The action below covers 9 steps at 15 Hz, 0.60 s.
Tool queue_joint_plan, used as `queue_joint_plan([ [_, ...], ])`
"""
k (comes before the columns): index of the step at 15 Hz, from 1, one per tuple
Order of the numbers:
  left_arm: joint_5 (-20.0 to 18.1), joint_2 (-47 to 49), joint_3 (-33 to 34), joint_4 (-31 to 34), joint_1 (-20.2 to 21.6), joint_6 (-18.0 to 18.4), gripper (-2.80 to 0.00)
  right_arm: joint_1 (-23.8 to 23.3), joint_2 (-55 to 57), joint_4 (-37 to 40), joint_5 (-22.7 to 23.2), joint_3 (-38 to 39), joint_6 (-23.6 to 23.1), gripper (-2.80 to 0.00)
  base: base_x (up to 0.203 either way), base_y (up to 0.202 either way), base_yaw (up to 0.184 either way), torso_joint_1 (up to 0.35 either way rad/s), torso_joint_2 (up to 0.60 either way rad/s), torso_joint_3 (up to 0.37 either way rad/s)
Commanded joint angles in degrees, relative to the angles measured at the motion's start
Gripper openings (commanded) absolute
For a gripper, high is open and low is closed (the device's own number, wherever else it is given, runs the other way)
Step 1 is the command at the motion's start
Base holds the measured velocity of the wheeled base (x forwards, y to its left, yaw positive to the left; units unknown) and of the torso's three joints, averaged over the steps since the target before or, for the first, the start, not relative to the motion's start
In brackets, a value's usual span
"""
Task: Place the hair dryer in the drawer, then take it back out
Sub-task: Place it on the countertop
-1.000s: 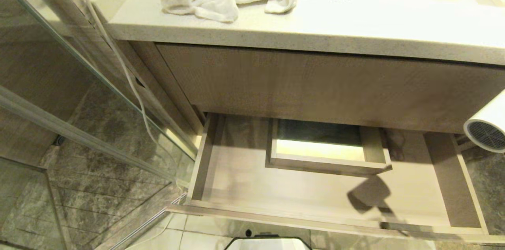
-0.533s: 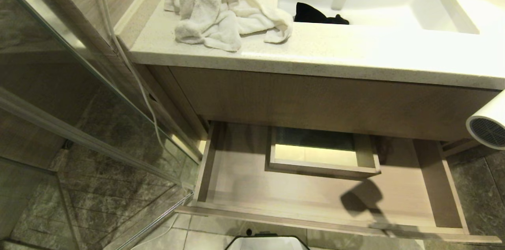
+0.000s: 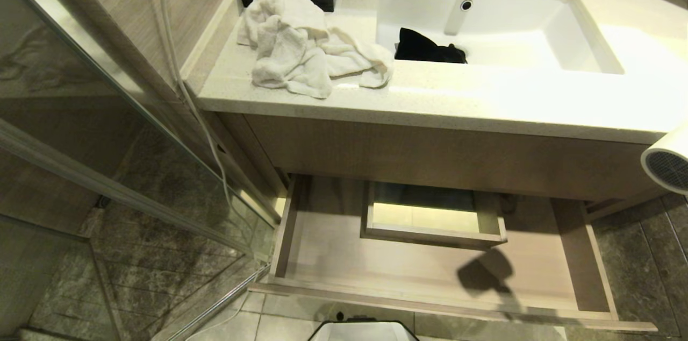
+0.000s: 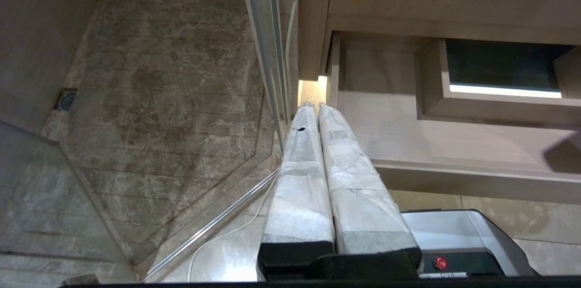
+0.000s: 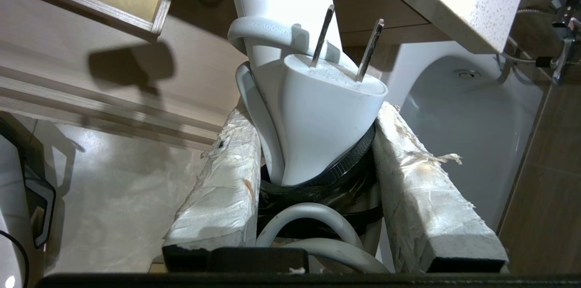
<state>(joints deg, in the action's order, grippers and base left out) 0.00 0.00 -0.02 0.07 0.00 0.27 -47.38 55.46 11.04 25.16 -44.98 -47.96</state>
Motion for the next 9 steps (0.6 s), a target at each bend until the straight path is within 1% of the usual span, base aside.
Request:
queue_joint_plan([
  [1,0.00,0.00,0.02,0.01,0.00,0.00,-2.80,-0.08,-0.52,-0.76,0.24,0.77,-0.29,-2.80,0.000,0.000,0.000,0.044,-0.07,-0.035],
  [3,0.00,0.00,0.09,0.01,0.00,0.00,-2.80,-0.24,-1.11,-3.29,0.12,1.25,-0.38,-2.80,0.000,0.000,0.000,0.013,-0.01,-0.011],
  [6,0.00,0.00,0.10,0.01,0.00,0.00,-2.80,-0.34,-1.05,-4.08,0.02,1.09,-0.38,-2.80,0.000,0.000,0.000,0.009,0.00,0.007],
  [9,0.00,0.00,0.10,0.01,0.00,0.00,-2.80,-0.78,-0.96,-4.01,-0.02,1.04,-0.38,-2.80,0.000,0.000,0.000,0.187,0.00,0.193],
])
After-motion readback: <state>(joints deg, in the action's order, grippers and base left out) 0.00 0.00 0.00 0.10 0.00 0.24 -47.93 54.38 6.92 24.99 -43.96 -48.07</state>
